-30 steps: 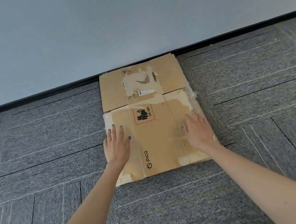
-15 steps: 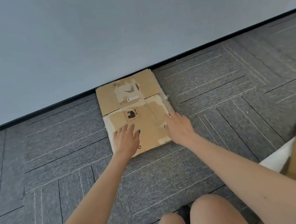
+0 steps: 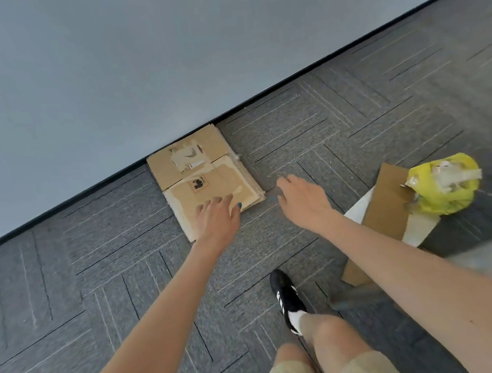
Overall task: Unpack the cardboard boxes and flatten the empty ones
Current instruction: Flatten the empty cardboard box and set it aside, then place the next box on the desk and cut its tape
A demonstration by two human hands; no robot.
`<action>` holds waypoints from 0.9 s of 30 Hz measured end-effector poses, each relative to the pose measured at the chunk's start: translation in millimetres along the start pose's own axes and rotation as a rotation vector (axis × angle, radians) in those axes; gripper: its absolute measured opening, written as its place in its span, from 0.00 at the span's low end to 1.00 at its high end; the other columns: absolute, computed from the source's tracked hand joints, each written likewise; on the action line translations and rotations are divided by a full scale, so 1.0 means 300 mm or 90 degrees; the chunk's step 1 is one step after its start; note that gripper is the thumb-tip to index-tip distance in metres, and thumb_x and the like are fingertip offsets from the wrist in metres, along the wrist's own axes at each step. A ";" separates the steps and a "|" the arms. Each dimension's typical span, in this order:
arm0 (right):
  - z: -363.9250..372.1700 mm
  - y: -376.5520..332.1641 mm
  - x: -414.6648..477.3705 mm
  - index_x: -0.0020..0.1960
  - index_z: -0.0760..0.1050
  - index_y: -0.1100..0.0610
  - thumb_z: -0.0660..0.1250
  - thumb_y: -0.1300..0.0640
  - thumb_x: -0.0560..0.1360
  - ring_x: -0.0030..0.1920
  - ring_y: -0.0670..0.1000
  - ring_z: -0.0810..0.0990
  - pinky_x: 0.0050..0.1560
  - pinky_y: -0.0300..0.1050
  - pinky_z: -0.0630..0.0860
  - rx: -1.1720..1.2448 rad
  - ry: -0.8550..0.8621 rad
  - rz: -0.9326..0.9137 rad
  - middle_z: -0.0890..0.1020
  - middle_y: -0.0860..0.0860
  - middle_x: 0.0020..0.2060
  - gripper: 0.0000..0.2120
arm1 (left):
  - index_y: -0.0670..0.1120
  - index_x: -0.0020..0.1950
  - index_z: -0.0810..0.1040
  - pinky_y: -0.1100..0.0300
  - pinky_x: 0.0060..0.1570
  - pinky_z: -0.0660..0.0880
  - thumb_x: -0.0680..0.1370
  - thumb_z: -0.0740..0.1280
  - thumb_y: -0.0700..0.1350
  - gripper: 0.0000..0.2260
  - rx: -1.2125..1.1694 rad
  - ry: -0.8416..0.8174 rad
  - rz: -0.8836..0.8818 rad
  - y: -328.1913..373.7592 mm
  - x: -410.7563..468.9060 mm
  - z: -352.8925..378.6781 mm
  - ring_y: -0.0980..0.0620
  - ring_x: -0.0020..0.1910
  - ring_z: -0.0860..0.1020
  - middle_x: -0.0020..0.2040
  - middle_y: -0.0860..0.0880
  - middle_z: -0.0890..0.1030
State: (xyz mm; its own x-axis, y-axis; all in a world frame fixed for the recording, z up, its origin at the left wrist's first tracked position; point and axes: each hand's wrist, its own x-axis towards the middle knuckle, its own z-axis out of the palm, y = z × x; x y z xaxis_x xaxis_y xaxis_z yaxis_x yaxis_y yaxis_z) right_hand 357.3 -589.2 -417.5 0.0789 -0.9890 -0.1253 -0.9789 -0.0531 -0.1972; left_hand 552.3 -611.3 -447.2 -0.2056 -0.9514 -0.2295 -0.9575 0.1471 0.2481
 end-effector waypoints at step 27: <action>-0.952 0.695 -1.625 0.59 0.71 0.59 0.54 0.54 0.82 0.51 0.58 0.78 0.41 0.48 0.71 0.029 0.182 0.323 0.76 0.54 0.53 0.12 | 0.48 0.74 0.70 0.49 0.66 0.65 0.85 0.53 0.52 0.19 0.012 0.007 0.360 1.499 -1.090 -0.470 0.44 0.65 0.74 0.69 0.45 0.75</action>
State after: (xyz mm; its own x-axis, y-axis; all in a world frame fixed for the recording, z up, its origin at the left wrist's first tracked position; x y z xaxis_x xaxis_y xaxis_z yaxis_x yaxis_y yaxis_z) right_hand 60.8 -157.7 -119.9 -0.4584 -0.8873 0.0510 -0.8711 0.4372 -0.2236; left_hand 217.4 -272.3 -127.9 -0.6860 -0.7254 -0.0559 -0.7019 0.6397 0.3131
